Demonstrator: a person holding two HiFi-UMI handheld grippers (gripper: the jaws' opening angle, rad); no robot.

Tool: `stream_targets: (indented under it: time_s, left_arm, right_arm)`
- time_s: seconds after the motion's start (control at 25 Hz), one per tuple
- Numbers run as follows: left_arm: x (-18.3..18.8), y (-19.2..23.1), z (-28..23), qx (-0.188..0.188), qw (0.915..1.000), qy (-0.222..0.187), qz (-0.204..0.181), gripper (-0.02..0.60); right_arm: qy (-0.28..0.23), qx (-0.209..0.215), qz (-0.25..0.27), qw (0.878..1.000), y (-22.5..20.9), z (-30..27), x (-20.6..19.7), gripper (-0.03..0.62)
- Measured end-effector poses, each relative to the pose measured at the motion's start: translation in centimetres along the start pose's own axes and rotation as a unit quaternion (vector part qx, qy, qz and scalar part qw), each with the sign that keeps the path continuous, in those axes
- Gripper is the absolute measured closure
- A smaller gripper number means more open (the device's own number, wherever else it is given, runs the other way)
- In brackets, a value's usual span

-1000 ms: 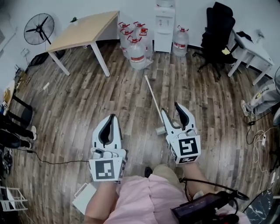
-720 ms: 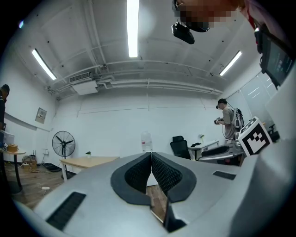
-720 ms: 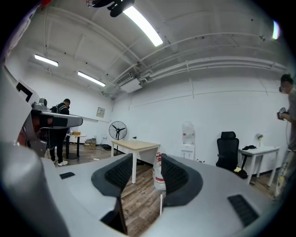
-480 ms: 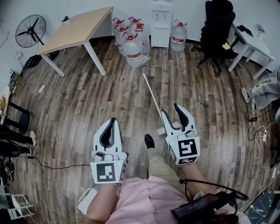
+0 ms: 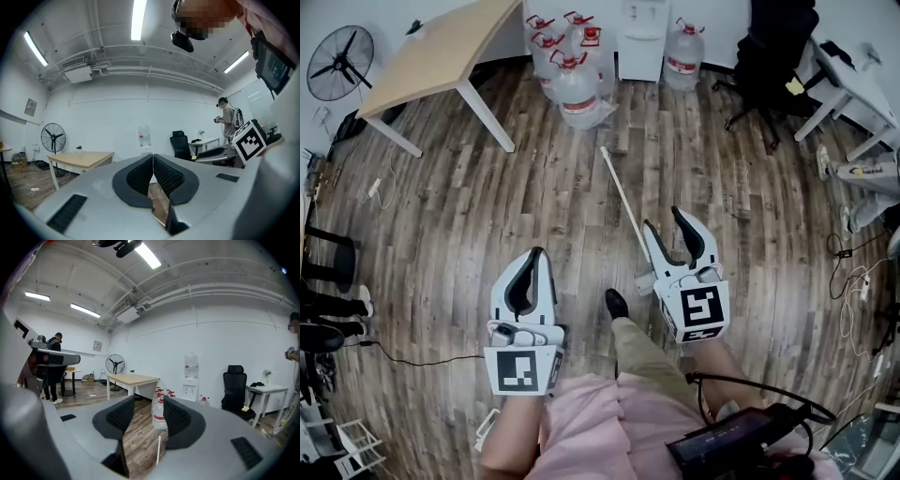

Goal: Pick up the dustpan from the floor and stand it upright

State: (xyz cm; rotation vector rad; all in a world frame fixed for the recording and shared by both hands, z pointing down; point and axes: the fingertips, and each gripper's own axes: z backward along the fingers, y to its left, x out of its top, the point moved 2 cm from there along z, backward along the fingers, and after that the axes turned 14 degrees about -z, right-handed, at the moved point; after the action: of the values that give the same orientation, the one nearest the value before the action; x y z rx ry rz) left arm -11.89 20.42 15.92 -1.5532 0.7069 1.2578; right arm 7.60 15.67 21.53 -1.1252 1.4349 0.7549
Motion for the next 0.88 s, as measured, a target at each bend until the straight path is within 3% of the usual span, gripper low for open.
stream_targets:
  time_s: [0.4,0.56,0.88]
  left_arm:
    - [0.6,4.8,-10.6,0.010,0.9998,-0.003,-0.016,0.568]
    - [1.6,6.4,-12.7,0.017,0.9994,-0.014,-0.027,0.568]
    - [-0.8,10.0,-16.0,0.029,0.9994,-0.004,-0.020,0.568]
  right_arm:
    - [0.002,0.017,0.011,1.000,-3.7,-11.3,3.3,0.399]
    - [-0.005,0.014,0.011,1.000,-4.9,-13.5,4.7,0.399]
    - [-0.007,0.009,0.014,1.000,-5.6,-18.7,5.6,0.399]
